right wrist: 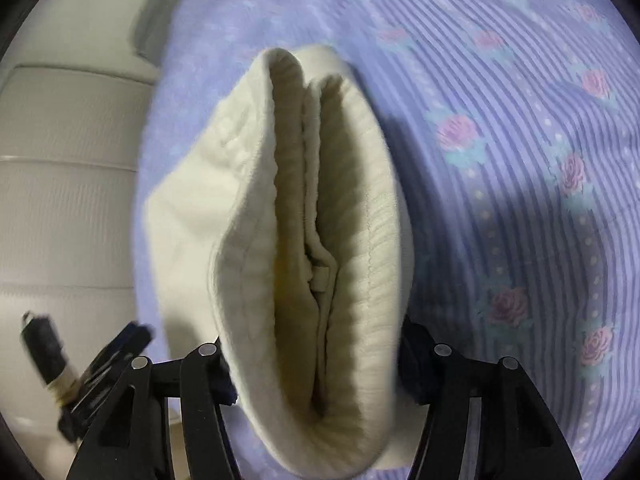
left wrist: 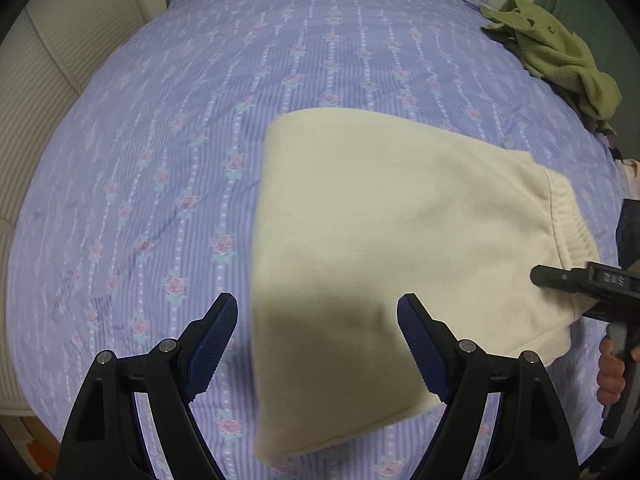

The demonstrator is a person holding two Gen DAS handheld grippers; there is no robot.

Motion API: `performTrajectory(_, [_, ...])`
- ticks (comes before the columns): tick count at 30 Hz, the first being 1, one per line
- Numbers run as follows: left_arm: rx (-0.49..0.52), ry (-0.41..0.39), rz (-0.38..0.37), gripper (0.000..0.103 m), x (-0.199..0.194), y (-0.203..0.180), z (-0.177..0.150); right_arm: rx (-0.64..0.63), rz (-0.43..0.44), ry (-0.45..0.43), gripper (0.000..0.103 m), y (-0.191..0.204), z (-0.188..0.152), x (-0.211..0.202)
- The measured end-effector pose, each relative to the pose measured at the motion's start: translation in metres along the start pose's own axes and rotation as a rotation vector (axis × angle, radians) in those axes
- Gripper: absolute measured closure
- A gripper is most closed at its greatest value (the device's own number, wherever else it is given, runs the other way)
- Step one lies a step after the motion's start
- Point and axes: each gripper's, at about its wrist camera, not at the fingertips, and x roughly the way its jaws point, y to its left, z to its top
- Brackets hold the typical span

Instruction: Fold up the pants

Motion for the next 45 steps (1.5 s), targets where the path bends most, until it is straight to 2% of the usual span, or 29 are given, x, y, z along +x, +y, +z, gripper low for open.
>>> performTrajectory(3, [-0.024, -0.015, -0.030, 0.021, -0.001, 0.011, 0.003, 0.062, -0.084, -0.044, 0.054, 0.009, -0.005, -0.009])
performTrajectory(7, [-0.167, -0.015, -0.136, 0.018, 0.004, 0.058, 0.013, 0.115, -0.254, -0.159, 0.064, 0.044, -0.022, -0.032])
performTrajectory(9, [-0.224, -0.007, -0.199, 0.017, 0.012, 0.080, 0.019, 0.057, -0.346, -0.192, 0.065, 0.060, -0.024, -0.031])
performTrajectory(11, [-0.232, 0.006, -0.244, 0.017, 0.021, 0.088, 0.025, -0.027, -0.433, -0.196, 0.065, 0.076, -0.027, -0.021])
performTrajectory(13, [-0.180, 0.023, -0.301, 0.017, 0.034, 0.085, 0.031, -0.062, -0.456, -0.195, 0.065, 0.079, -0.029, -0.016])
performTrajectory(16, [-0.129, 0.046, -0.405, 0.017, 0.053, 0.074, 0.038, -0.030, -0.433, -0.184, 0.065, 0.072, -0.023, -0.017])
performTrajectory(18, [-0.112, 0.061, -0.442, 0.017, 0.070, 0.070, 0.044, -0.030, -0.431, -0.178, 0.065, 0.070, -0.017, -0.015])
performTrajectory(20, [-0.123, 0.090, -0.462, 0.017, 0.086, 0.071, 0.047, -0.047, -0.450, -0.175, 0.065, 0.073, -0.010, -0.012])
performTrajectory(22, [-0.157, 0.125, -0.532, 0.018, 0.097, 0.073, 0.048, -0.076, -0.482, -0.172, 0.064, 0.081, -0.004, -0.007])
performTrajectory(24, [-0.187, 0.146, -0.628, 0.028, 0.100, 0.073, 0.047, -0.094, -0.505, -0.170, 0.064, 0.093, 0.001, 0.005])
performTrajectory(26, [-0.206, 0.161, -0.675, 0.047, 0.098, 0.074, 0.047, -0.092, -0.509, -0.168, 0.063, 0.095, 0.002, 0.013])
performTrajectory(28, [-0.178, 0.136, -0.734, 0.052, 0.088, 0.072, 0.047, -0.093, -0.503, -0.165, 0.063, 0.094, 0.003, 0.017])
performTrajectory(29, [-0.148, 0.127, -0.730, 0.052, 0.088, 0.071, 0.048, -0.096, -0.500, -0.166, 0.063, 0.092, 0.004, 0.019])
performTrajectory(31, [-0.134, 0.169, -0.680, 0.049, 0.101, 0.070, 0.049, -0.102, -0.489, -0.168, 0.062, 0.093, 0.001, 0.019])
performTrajectory(32, [-0.146, 0.198, -0.658, 0.045, 0.111, 0.068, 0.050, -0.109, -0.489, -0.169, 0.062, 0.093, 0.000, 0.020])
performTrajectory(34, [-0.200, 0.240, -0.643, 0.045, 0.124, 0.066, 0.052, -0.134, -0.498, -0.175, 0.062, 0.094, -0.002, 0.023])
performTrajectory(36, [-0.220, 0.239, -0.622, 0.055, 0.119, 0.062, 0.054, -0.131, -0.489, -0.181, 0.062, 0.094, -0.003, 0.021])
performTrajectory(38, [-0.202, 0.212, -0.591, 0.073, 0.105, 0.057, 0.055, -0.119, -0.459, -0.197, 0.064, 0.093, -0.007, 0.011])
performTrajectory(41, [-0.187, 0.168, -0.538, 0.077, 0.079, 0.055, 0.055, -0.130, -0.432, -0.231, 0.068, 0.102, -0.016, -0.002])
performTrajectory(45, [-0.104, 0.096, -0.454, 0.079, 0.042, 0.045, 0.054, -0.190, -0.422, -0.276, 0.071, 0.124, -0.034, -0.023])
